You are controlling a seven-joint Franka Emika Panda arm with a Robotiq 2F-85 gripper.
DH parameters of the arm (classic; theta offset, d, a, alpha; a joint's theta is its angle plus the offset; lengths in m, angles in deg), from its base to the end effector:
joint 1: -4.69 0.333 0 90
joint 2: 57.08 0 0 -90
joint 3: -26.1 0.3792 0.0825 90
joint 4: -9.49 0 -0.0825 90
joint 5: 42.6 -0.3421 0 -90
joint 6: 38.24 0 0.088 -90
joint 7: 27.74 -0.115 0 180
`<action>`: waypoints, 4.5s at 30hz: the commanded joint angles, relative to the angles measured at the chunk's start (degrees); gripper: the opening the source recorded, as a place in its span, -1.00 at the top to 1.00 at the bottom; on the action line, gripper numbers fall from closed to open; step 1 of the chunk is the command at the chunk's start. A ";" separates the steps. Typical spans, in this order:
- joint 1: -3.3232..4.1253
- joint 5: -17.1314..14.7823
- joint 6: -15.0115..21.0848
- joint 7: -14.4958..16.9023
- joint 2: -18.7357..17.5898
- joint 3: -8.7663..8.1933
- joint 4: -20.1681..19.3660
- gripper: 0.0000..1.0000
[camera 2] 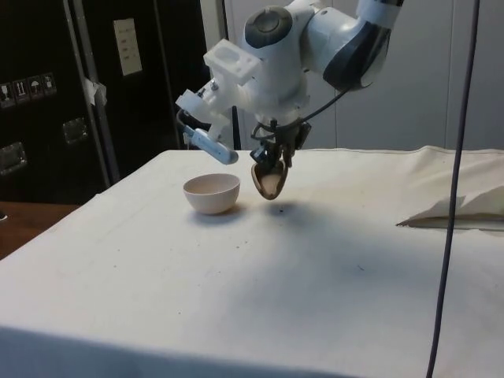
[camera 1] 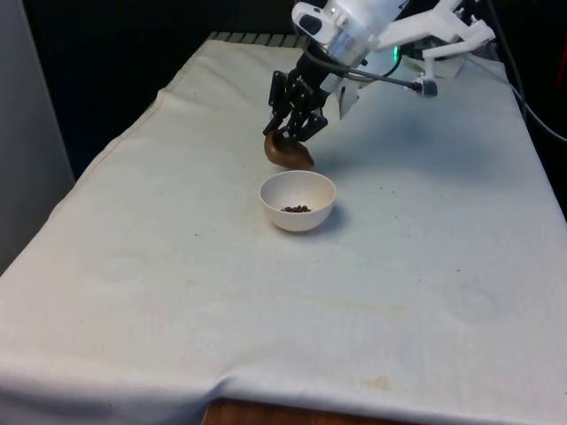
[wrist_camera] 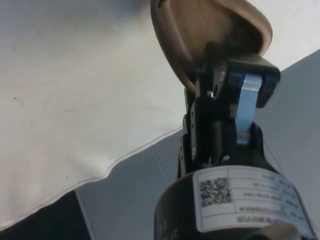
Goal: Pour the coffee beans from the cup into the bowl.
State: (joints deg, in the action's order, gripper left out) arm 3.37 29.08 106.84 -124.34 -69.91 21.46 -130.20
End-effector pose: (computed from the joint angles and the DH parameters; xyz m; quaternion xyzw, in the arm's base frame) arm 0.4624 -0.0420 0.2918 0.8949 -0.3152 0.1813 0.2587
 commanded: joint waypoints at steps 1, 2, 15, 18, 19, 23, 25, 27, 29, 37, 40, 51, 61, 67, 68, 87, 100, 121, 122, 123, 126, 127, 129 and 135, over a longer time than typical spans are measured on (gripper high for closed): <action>-0.57 -0.92 1.60 1.20 -0.23 -0.06 -0.29 0.90; -0.57 -1.32 2.18 1.66 -0.29 -0.40 -0.29 0.90; -0.11 -2.35 4.64 2.98 -0.74 -2.75 -0.11 0.90; -0.86 -4.24 7.28 5.21 -1.20 -3.32 -0.57 0.90; -0.86 -4.47 7.51 5.44 -1.26 -3.50 -0.57 0.90; -0.86 -5.33 8.37 6.36 -1.43 -4.01 -0.63 0.90; -0.86 -5.84 8.88 6.99 -1.55 -4.30 -0.63 0.90; -0.92 -6.59 9.68 7.79 -1.72 -4.81 -0.69 0.90; -0.92 -7.05 10.20 8.31 -1.83 -5.10 -0.74 0.90; -1.03 -9.63 12.03 10.94 -2.23 -6.19 -0.92 0.90; -1.09 -10.66 12.78 12.03 -2.46 -6.65 -0.97 0.90; -1.26 -15.01 14.95 16.39 -3.04 -7.91 -1.26 0.90; -1.43 -19.48 16.39 20.86 -3.50 -8.77 -1.55 0.90; -0.63 -22.06 15.18 23.32 -3.27 -9.74 -0.92 0.84; -1.55 -23.78 16.73 25.04 -3.55 -9.11 -1.66 0.84; -1.15 -27.73 16.10 28.82 -2.98 -9.51 -1.66 -1.00; -0.23 -28.07 10.54 29.11 3.50 -8.65 -2.46 -1.00; 0.69 -29.74 3.21 28.71 10.77 -6.13 -3.04 -1.00; 0.86 -31.68 2.98 29.74 11.46 -5.79 -3.78 -1.00; 0.86 -31.91 2.81 29.74 11.69 -5.67 -3.95 -1.00; 0.92 -32.83 2.29 29.79 12.26 -5.21 -4.18 -1.00; 0.92 -33.12 2.23 29.79 12.43 -5.04 -4.30 -1.00; 0.92 -33.98 2.01 29.79 12.78 -4.64 -4.47 -1.00; 0.97 -35.47 2.23 29.91 12.83 -4.18 -4.47 -1.00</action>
State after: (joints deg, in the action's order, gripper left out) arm 4.23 -4.78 108.84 -95.52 -57.19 17.16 -134.27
